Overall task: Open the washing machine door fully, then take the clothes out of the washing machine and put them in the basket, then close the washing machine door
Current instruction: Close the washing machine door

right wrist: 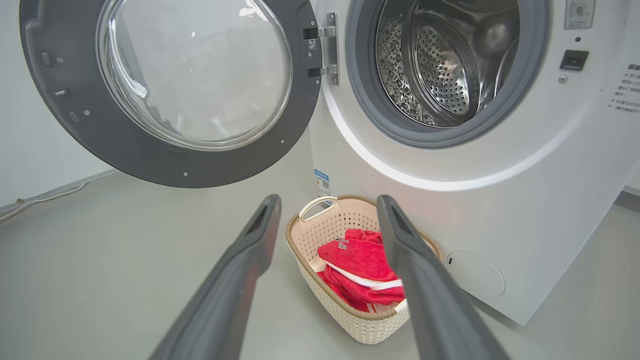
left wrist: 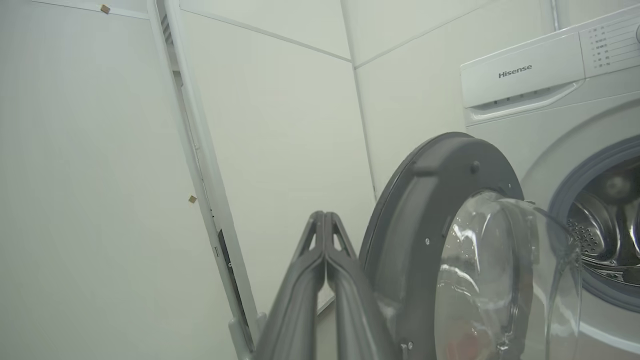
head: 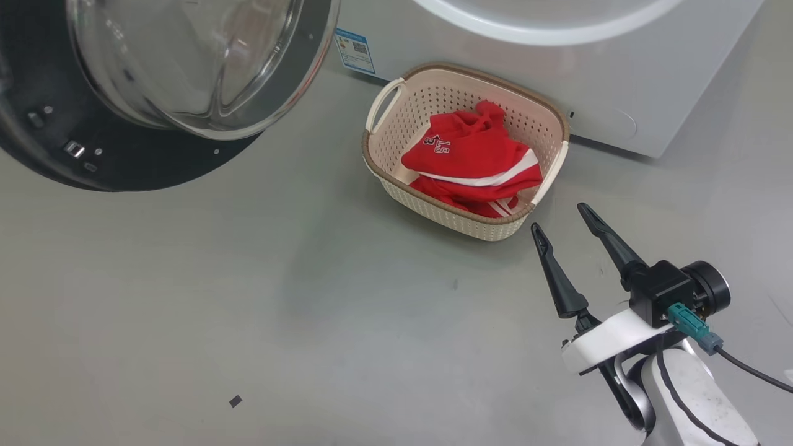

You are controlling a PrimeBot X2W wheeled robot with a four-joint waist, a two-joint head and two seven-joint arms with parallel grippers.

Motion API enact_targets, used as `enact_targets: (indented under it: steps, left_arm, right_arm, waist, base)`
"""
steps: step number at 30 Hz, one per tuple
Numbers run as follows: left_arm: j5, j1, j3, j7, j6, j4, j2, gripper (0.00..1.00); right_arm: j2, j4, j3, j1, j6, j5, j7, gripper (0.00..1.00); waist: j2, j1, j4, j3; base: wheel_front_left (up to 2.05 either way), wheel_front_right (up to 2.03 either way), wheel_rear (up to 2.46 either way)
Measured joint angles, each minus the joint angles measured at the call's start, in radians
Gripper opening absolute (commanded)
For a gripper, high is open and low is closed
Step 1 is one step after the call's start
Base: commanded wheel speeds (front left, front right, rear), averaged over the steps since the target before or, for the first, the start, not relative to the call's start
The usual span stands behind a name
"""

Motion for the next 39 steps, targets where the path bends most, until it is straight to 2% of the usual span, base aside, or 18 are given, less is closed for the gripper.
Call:
enact_targets:
  steps: [4,12,19,24,28,32,39]
  left_arm:
    - [-0.084,-0.096,0.077,0.049,-0.001,0.040,0.061,0.00]
    - [-0.305,-0.255,0.212,0.209,0.005,0.245,0.105,0.00]
    - [-0.485,-0.394,0.329,0.348,0.072,0.425,0.127,0.00]
    - [-0.602,-0.493,0.395,0.458,0.141,0.543,0.128,0.00]
    - [-0.672,-0.537,0.409,0.565,0.191,0.640,0.119,0.00]
    - [-0.717,-0.574,0.442,0.614,0.206,0.690,0.119,0.00]
    - [-0.788,-0.649,0.531,0.641,0.221,0.769,0.119,0.00]
  right_arm:
    - [-0.008,-0.007,0.005,-0.015,0.002,-0.004,0.009,1.00]
    - [-0.012,-0.016,0.015,-0.039,0.003,-0.012,0.017,1.00]
    - [-0.017,-0.027,0.018,-0.062,0.003,-0.021,0.022,1.00]
    - [-0.021,-0.032,0.013,-0.071,0.003,-0.021,0.025,1.00]
    - [-0.022,-0.035,0.007,-0.079,0.002,-0.021,0.025,1.00]
    - [-0.021,-0.035,0.008,-0.079,0.002,-0.021,0.025,1.00]
    - [-0.020,-0.035,0.009,-0.081,0.002,-0.021,0.025,1.00]
  waist:
    - [0.0000,0.0000,-0.031,0.028]
    - [0.0000,0.0000,-0.095,0.074]
    - [0.0000,0.0000,-0.139,0.108]
    - [0.0000,0.0000,-0.159,0.130]
    - [0.0000,0.0000,-0.170,0.142]
    - [0.0000,0.0000,-0.172,0.147]
    - [0.0000,0.0000,-0.173,0.152]
  base:
    - [0.00,0.00,0.00]
    - [0.00,0.00,0.00]
    - [0.00,0.00,0.00]
    - [0.00,0.00,0.00]
    - [0.00,0.00,0.00]
    - [0.00,0.00,0.00]
    - [0.00,0.00,0.00]
